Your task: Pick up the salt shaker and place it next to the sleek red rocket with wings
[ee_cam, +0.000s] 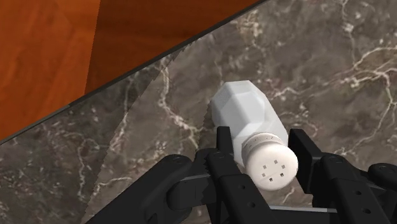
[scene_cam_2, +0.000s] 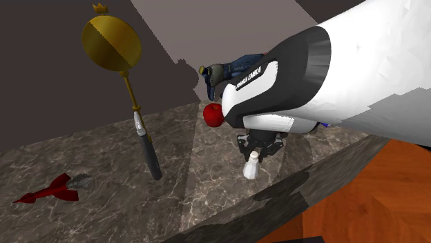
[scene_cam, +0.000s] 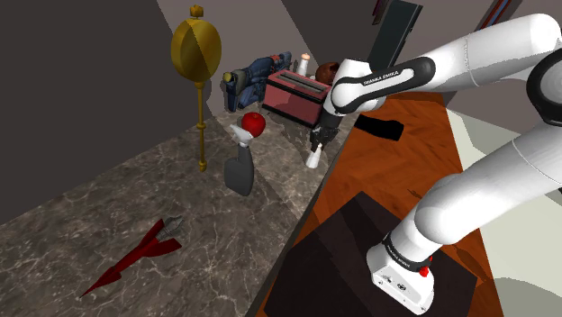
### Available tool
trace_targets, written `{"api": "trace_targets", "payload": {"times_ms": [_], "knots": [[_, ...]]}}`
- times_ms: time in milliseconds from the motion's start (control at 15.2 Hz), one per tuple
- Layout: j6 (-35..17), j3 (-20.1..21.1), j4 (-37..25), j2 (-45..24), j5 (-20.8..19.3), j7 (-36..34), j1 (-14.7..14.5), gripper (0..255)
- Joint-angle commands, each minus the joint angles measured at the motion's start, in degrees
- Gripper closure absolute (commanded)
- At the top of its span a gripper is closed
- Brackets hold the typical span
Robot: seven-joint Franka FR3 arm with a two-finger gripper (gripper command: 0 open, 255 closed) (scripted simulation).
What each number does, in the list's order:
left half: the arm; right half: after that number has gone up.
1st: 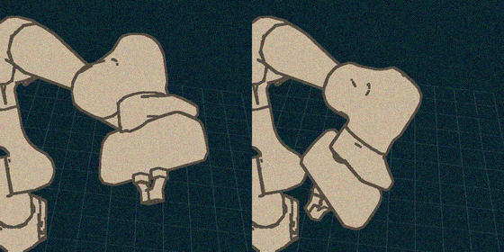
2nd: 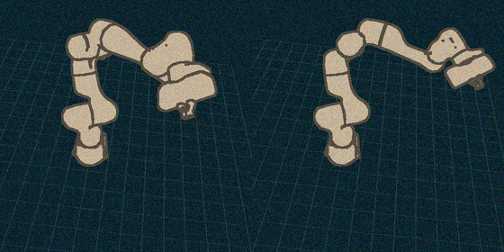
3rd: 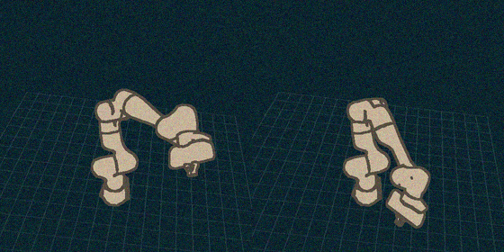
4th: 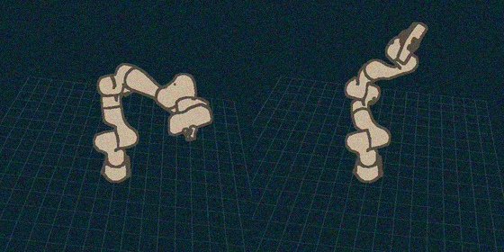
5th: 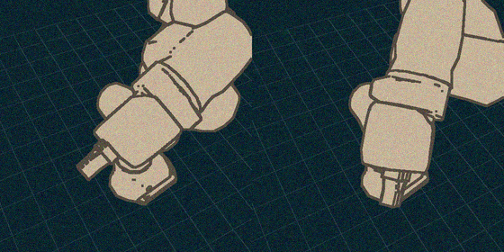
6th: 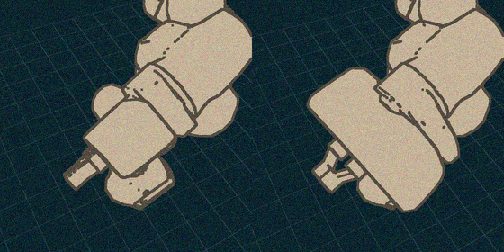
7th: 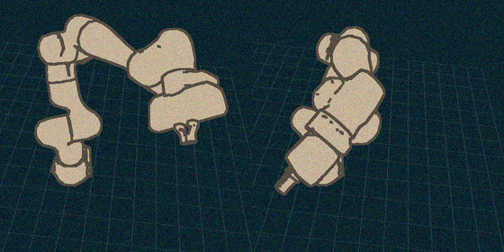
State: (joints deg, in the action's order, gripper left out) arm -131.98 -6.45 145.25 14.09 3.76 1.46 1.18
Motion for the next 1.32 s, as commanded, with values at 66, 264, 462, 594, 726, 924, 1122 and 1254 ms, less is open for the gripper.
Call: {"api": "trace_targets", "payload": {"times_ms": [66, 264, 462, 594, 726, 924, 1122, 1254], "knots": [[0.01, 0.0, 0.0, -0.01, 0.0, 0.0, 0.0, 255], [0.0, 0.0, 0.0, -0.02, 0.0, 0.0, 0.0, 255], [1.72, 0.07, -0.72, 0.99, -0.21, -0.25, 0.06, 255], [3.45, 0.13, -1.52, 1.93, -0.41, -0.48, 0.12, 255], [5.16, 0.2, -2.37, 2.8, -0.58, -0.7, 0.18, 255], [7.7, 0.29, -3.74, 3.99, -0.79, -0.99, 0.24, 255], [10.21, 0.38, -5.21, 5.05, -0.97, -1.26, 0.3, 255], [11.87, 0.43, -6.25, 5.67, -1.07, -1.42, 0.33, 255]]}}
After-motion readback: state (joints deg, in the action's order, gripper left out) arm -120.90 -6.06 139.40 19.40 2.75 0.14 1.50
